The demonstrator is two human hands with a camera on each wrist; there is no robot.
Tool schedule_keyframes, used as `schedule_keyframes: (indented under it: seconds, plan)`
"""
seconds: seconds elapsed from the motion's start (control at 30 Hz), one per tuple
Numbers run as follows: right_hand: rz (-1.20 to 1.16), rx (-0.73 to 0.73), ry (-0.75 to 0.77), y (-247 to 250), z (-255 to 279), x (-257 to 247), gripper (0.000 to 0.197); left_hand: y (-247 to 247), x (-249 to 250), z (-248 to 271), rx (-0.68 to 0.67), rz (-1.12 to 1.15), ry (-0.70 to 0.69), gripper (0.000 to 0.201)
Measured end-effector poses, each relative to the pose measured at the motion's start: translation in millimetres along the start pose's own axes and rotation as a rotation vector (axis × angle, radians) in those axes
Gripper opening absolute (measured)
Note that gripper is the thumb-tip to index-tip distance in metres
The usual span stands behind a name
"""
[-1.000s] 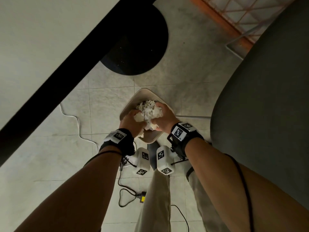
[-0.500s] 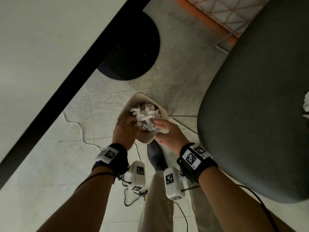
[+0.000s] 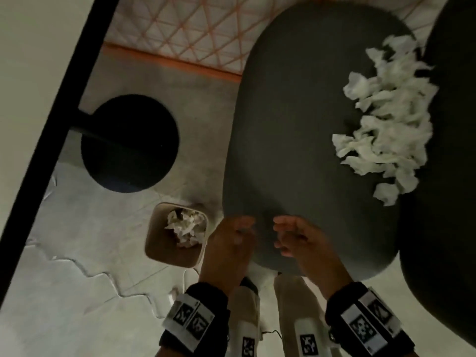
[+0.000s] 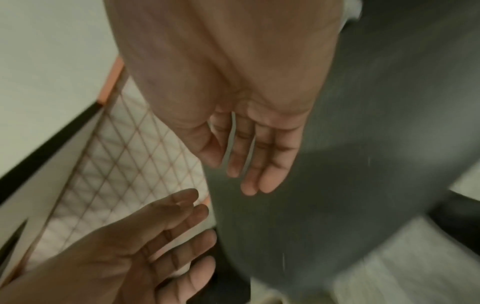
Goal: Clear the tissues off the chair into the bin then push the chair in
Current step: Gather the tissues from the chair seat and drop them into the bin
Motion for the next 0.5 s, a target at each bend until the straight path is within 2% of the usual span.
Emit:
schedule_keyframes:
  seconds: [0.1, 0.2, 0.27, 0.37, 0.5]
  plan:
    - [-0.115, 0.142, 0.053, 58, 5, -15, 0.027, -36, 43, -31, -0.125, -0.029, -0.092, 0.028]
    - [-0.197, 0.276, 0.063, 110, 3, -16, 0.027, -62, 82, -61, -0.171, -0.061, -0.174, 0.025]
    - [-0.164, 0.370, 0.059, 138, 0, -13, 0.023, -81, 104, -79, -0.208, -0.088, -0.214, 0.028]
    - [-0.140, 0.424, 0.051, 165, -11, -8, 0.028, -108, 121, -107, -0.258, -0.151, -0.192, 0.028]
    - [0.046, 0.615, 0.101, 208, -13, -21, 0.036, -143, 140, -149, -0.295, -0.301, -0.181, 0.025]
Point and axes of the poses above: each hand's wrist, its own z-axis away from the middle knuckle, its own y-axis out of the back of the hand, x = y × z, the point moved 10 cm from there along -z, towards the middle knuckle, and after that the axes turned 13 degrees about -y, right-handed, at the moved point
